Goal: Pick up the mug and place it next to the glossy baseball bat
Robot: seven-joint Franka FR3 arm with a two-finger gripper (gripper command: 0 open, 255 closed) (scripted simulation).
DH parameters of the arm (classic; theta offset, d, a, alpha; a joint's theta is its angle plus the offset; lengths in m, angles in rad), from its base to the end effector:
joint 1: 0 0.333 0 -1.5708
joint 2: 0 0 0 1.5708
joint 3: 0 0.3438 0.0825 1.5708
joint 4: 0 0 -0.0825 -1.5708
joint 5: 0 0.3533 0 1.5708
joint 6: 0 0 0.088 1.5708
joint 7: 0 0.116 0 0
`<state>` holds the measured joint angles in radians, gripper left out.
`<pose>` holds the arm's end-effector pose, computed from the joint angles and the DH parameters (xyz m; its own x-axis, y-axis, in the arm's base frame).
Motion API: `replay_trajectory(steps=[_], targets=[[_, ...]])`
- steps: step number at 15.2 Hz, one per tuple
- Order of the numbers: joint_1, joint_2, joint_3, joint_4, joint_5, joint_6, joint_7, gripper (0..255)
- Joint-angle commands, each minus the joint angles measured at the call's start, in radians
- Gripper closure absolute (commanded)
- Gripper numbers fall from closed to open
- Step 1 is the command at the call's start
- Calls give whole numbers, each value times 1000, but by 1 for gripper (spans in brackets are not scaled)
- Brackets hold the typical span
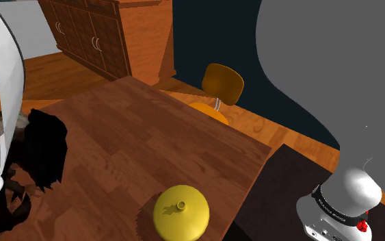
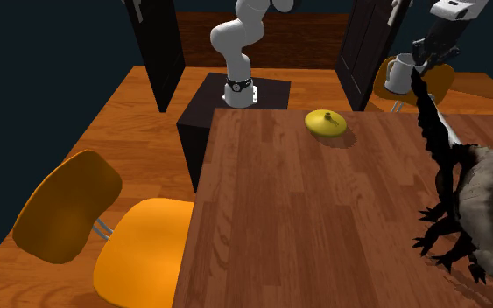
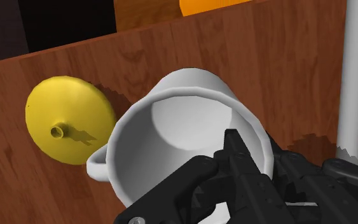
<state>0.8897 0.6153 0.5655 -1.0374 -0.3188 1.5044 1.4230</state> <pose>0.2386 0.6454 0.5285 0.9985 -0.0540 -0.0061 -0.0535 -0.9961 0.0706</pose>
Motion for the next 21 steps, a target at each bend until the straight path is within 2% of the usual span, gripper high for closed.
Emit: replay_trajectory(steps=[1, 10, 21], targets=[[-7, -5, 1, -36, 2, 30, 5, 255], [-42, -20, 2, -188, 5, 161, 18, 255], [-60, -3, -6, -315, -8, 298, 35, 255]])
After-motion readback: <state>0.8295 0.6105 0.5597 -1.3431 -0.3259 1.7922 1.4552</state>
